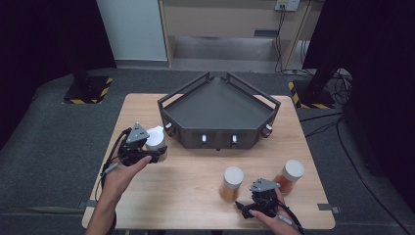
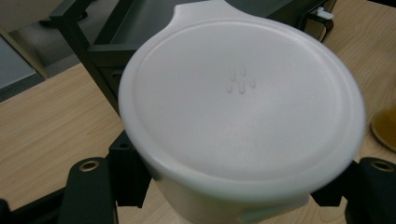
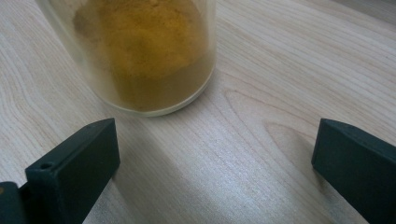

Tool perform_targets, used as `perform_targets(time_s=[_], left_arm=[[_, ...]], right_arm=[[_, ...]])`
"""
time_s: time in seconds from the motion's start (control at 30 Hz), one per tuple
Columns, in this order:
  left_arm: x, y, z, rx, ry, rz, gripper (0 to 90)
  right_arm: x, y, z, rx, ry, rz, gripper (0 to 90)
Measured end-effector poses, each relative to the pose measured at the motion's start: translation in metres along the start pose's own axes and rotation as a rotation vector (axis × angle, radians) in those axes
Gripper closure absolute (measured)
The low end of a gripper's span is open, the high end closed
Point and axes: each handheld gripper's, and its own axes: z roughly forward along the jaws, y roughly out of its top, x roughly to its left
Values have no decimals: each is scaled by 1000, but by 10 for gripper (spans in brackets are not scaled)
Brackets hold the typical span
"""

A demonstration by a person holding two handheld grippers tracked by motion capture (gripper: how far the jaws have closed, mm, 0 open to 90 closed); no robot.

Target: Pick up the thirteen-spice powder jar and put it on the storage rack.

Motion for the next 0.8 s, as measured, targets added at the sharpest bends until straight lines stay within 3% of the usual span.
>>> perform_targets(time_s=[0.8], left_arm=[[-1, 41, 13, -27, -52, 35, 291]], right_arm=[[0, 0, 0, 0, 0, 0, 11]])
